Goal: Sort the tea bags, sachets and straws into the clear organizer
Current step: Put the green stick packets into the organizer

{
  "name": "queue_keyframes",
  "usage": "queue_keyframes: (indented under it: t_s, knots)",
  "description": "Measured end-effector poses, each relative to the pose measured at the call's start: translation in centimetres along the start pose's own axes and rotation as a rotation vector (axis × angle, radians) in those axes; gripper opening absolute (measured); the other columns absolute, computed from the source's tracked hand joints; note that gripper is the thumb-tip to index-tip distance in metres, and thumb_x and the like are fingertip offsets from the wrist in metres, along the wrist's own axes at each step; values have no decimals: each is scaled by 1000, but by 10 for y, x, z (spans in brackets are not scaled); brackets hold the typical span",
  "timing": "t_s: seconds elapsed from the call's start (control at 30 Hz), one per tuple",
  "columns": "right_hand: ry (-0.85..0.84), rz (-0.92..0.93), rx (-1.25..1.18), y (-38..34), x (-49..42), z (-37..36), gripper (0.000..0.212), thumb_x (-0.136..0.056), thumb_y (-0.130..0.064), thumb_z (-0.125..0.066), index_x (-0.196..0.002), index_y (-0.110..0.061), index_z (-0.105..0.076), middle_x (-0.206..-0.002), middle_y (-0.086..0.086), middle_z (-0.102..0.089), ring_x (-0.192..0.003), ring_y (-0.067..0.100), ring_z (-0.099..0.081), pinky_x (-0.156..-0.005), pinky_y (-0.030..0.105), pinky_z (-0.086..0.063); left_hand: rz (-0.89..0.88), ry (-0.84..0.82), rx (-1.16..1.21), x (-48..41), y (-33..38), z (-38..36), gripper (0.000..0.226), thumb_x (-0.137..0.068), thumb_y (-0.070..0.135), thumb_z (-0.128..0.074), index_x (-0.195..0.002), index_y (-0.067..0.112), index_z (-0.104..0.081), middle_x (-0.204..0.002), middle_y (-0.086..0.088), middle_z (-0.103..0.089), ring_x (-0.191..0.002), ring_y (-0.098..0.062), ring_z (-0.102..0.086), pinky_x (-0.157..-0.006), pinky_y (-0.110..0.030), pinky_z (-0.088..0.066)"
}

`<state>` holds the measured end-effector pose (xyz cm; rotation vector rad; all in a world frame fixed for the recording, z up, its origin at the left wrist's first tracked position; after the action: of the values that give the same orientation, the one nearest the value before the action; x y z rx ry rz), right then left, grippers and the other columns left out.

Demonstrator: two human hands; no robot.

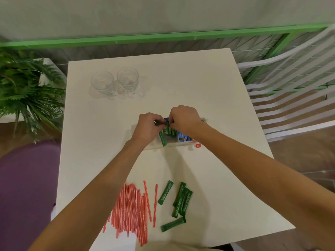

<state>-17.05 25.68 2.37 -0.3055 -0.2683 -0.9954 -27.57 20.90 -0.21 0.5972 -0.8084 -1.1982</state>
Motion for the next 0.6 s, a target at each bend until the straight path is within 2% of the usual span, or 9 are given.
queue_keyframes:
  t_s: [0.23, 0.37, 0.47, 0.6]
  knots:
    - [28, -5, -41, 6, 0, 2, 17, -88, -21, -62, -103, -21, -70, -98, 6, -63, -80, 25, -60, -66, 30, -45, -23, -16, -77, -10, -2, -7, 12, -79, 4, -73, -90, 9, -76, -76, -4, -67, -65, -18, -59, -69, -37, -58]
    - [79, -11, -104, 15, 3, 7, 15, -89, -24, -61, -102, -22, -69, -99, 6, -63, -86, 25, -62, -67, 30, -44, -46, -28, -104, -12, -1, -11, 11, -79, 5, -73, -89, 8, -76, -77, -7, -69, -64, -18, -57, -66, -35, -55]
    - [119, -7, -147, 21, 6, 8, 14, -91, -27, -60, -100, -23, -69, -101, 4, -65, -89, 23, -60, -65, 29, -38, -47, -21, -113, -11, -3, -11, 9, -78, 6, -74, -86, 9, -75, -74, -3, -66, -64, -16, -56, -65, -34, -55]
    - [159, -18, -216, 28, 12, 8, 15, -91, -32, -60, -100, -25, -69, -101, 1, -68, -90, 20, -60, -66, 28, -39, -39, -8, -88, -9, -6, -8, 7, -78, 7, -74, -85, 10, -74, -71, 0, -64, -63, -14, -58, -66, -36, -57]
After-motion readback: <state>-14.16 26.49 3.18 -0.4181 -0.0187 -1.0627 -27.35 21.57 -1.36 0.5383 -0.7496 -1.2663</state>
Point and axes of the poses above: each hand's wrist, its own x-axis away from the middle knuckle, its own z-axis out of the back of the hand, y = z × x, the point moved 8 cm from there along -x, towards the middle knuckle
